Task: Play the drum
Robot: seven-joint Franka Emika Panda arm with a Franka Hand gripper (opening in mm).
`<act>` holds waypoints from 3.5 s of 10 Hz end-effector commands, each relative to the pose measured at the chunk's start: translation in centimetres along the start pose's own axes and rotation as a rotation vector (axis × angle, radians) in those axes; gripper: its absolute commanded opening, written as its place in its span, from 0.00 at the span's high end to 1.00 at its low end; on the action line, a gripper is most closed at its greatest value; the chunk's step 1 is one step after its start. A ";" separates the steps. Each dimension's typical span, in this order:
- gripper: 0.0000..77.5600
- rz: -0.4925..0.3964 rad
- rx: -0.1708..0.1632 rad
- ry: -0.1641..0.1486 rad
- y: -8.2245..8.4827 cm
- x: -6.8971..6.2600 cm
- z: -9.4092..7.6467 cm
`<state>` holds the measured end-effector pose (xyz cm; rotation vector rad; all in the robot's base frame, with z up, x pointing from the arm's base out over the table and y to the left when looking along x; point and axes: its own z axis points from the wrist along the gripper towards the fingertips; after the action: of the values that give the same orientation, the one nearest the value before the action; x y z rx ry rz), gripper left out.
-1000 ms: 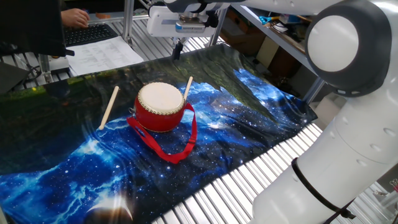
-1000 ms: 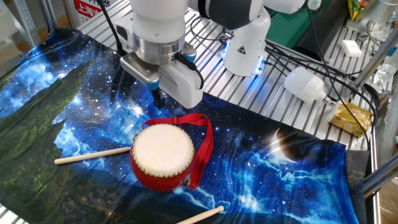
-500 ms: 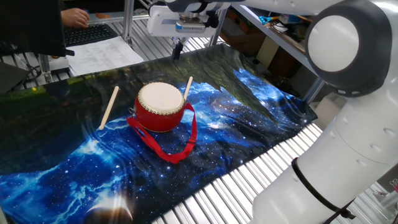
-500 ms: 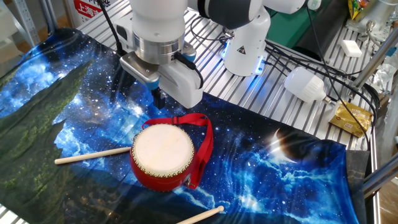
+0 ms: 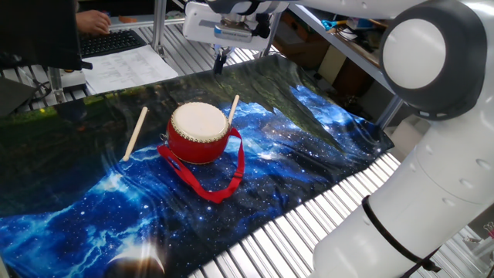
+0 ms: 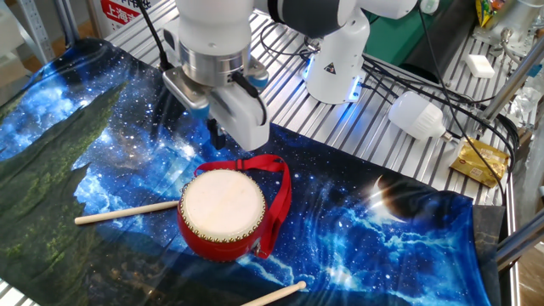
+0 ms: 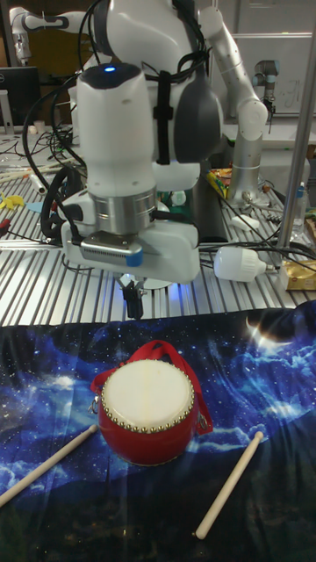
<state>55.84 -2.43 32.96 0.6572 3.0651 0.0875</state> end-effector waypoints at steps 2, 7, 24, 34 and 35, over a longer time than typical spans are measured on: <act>1.00 0.048 -0.046 0.031 0.0 -0.1 -0.1; 1.00 0.076 -0.012 0.021 -0.2 -0.2 0.2; 1.00 0.049 -0.020 -0.011 -4.9 -7.8 6.7; 1.00 0.043 0.010 -0.018 -8.1 -11.4 8.5; 1.00 0.035 0.010 -0.019 -8.5 -11.7 8.6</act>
<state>62.94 -14.03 23.82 0.7197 3.0417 0.0707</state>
